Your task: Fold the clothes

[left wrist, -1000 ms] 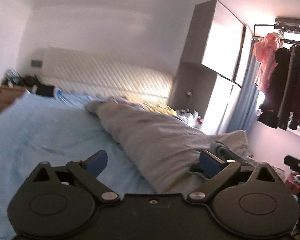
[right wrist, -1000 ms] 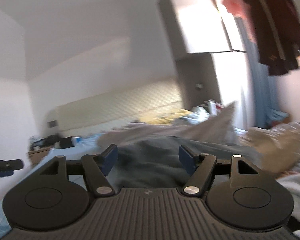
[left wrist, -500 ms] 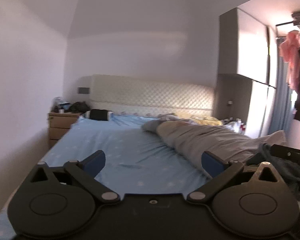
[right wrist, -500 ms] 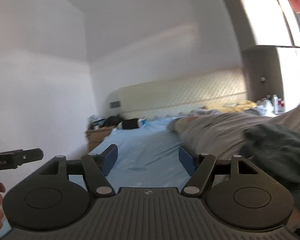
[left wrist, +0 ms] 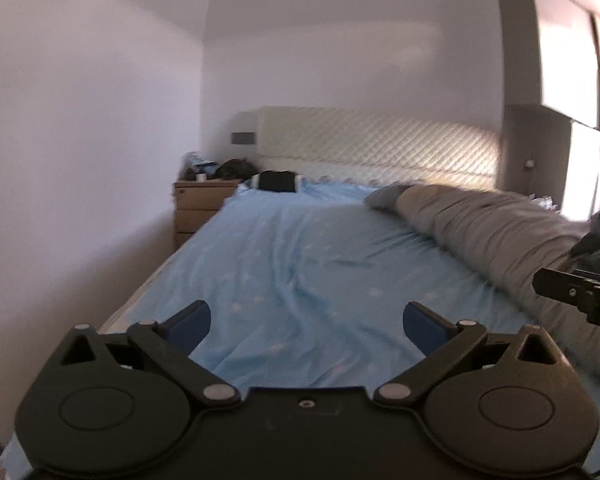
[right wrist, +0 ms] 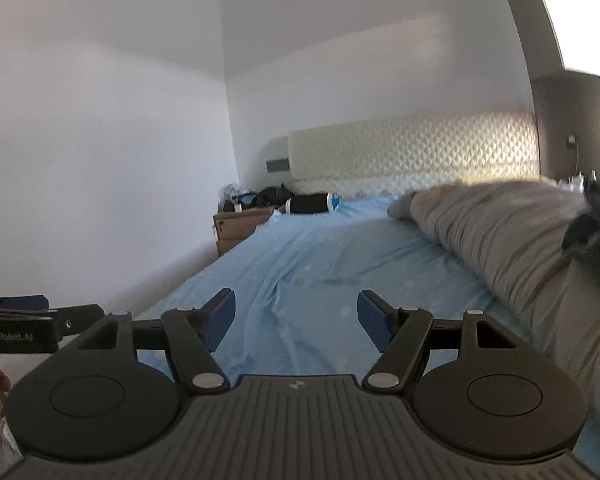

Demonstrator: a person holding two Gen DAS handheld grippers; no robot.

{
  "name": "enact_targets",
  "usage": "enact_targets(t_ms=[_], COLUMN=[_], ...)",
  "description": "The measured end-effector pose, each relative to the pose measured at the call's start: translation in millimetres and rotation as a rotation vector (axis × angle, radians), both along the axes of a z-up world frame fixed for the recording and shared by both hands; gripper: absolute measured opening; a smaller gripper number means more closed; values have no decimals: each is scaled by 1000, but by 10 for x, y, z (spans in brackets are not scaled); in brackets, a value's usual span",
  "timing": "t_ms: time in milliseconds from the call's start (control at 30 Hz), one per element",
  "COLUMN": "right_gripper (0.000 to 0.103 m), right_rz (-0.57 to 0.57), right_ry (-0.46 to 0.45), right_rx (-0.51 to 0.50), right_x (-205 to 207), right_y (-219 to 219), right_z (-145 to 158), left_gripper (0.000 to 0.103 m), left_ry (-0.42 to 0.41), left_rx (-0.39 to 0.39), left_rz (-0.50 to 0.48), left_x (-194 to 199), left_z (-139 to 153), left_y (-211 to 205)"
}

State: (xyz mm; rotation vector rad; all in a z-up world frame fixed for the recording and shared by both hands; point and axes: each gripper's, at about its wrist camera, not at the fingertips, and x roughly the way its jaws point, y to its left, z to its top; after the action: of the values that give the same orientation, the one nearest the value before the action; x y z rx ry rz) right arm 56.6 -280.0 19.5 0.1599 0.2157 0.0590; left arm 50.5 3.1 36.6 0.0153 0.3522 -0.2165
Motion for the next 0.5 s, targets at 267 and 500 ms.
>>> enact_targets(t_ms=[267, 500], right_gripper=[75, 75], right_rz=[-9, -23], right_ry=[76, 121], right_rx=[-2, -36], right_x=[-97, -82], right_y=[262, 334], right_z=[-387, -574], left_gripper=[103, 103], left_ry=[62, 32], left_rx=[2, 14], left_rz=[57, 80], left_x=[-128, -267], left_z=[-273, -350], left_y=[171, 227])
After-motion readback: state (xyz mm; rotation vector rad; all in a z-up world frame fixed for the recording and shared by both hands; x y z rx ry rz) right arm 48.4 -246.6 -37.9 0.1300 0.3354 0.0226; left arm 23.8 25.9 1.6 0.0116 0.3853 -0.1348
